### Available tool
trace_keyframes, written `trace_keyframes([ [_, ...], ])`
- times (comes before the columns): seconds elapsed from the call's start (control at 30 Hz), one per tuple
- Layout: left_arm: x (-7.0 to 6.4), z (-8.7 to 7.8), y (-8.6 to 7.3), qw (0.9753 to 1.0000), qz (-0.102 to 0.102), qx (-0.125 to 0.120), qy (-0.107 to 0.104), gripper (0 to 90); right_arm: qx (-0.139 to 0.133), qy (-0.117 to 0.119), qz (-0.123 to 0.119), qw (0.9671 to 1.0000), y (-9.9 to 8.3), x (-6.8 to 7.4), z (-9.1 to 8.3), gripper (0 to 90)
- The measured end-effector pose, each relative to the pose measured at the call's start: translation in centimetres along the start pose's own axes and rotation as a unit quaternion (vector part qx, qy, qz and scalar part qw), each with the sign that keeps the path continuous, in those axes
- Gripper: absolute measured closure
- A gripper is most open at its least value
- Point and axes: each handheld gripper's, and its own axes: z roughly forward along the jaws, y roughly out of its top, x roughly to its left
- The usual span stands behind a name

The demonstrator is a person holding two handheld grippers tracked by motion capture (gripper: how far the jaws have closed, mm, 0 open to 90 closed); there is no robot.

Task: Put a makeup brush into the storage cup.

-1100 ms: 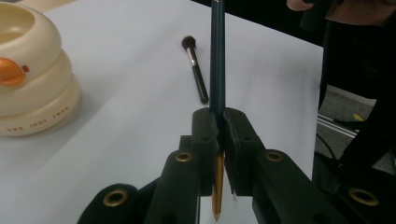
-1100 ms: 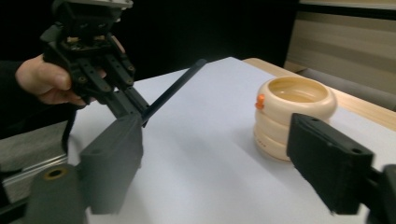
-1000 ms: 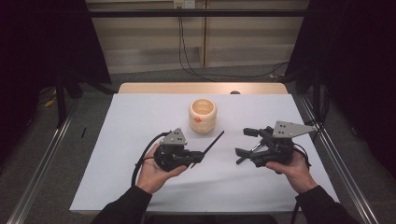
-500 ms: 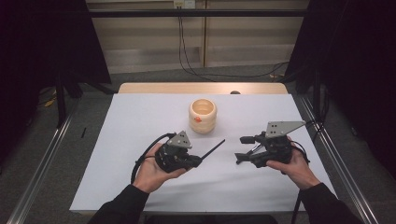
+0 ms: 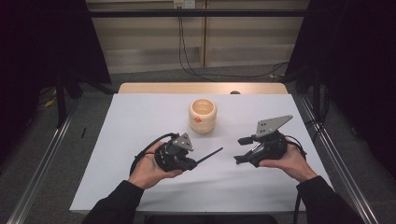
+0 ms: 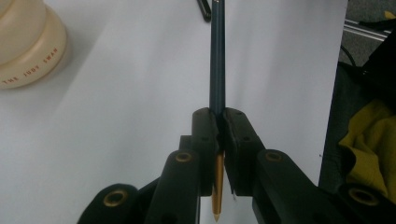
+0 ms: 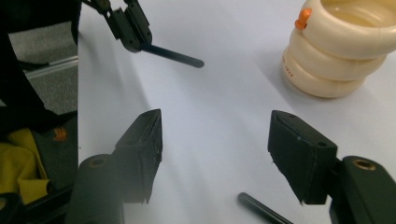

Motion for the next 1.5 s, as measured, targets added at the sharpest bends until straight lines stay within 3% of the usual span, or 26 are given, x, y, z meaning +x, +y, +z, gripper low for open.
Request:
trace_keyframes([
  [0.07,0.0,0.4,0.1,0.9999,0.003,0.012,-0.01,83.5,0.023,0.009,-0.009,0.9997,0.1,0.0,0.7,41.0],
  [0.2,-0.2,1.1,0.3,0.9994,0.007,0.028,-0.016,83.5,0.043,0.023,-0.017,0.9987,0.2,0.0,1.4,45.2],
  [0.27,-0.2,1.4,0.4,0.9986,0.019,0.043,-0.022,83.5,0.054,0.033,-0.026,0.9977,0.4,0.1,1.6,47.1],
  [0.6,-0.9,2.5,1.3,0.9954,0.042,0.075,-0.041,83.5,0.117,0.076,-0.062,0.9883,1.0,0.7,3.1,52.4],
  [0.73,-1.1,2.8,1.7,0.9936,0.056,0.088,-0.044,83.5,0.118,0.086,-0.069,0.9869,1.2,0.6,3.1,54.3],
  [0.77,-1.3,3.0,1.7,0.9949,0.047,0.08,-0.04,83.4,0.122,0.088,-0.072,0.9859,1.3,0.6,3.2,54.3],
  [0.83,-1.4,3.1,1.8,0.9947,0.047,0.081,-0.043,83.4,0.13,0.097,-0.077,0.9838,1.3,0.7,3.7,56.0],
  [0.9,-1.2,3.1,2.0,0.9923,0.065,0.094,-0.047,83.4,0.14,0.095,-0.083,0.9821,1.4,0.9,4.2,57.6],
  [0.93,-1.6,3.3,2.1,0.9919,0.062,0.098,-0.052,83.5,0.145,0.106,-0.089,0.9797,1.4,0.9,4.7,59.0],
  [0.97,-1.7,3.4,2.3,0.9902,0.072,0.107,-0.054,83.5,0.146,0.105,-0.085,0.98,1.4,1.0,4.9,60.5],
  [1.07,-2.5,3.8,2.8,0.9892,0.077,0.112,-0.055,83.4,0.149,0.114,-0.095,0.9776,1.4,1.1,5.4,63.0],
  [1.33,-2.4,3.8,2.9,0.9898,0.082,0.104,-0.052,83.4,0.155,0.141,-0.1,0.9727,1.4,1.8,6.1,71.5],
  [1.43,-2.5,4.0,2.9,0.9912,0.07,0.097,-0.057,83.5,0.147,0.144,-0.1,0.9735,1.2,1.7,6.3,74.0],
  [1.5,-2.5,4.1,2.9,0.9901,0.08,0.102,-0.053,83.4,0.149,0.147,-0.097,0.973,1.0,1.6,6.5,75.3],
])
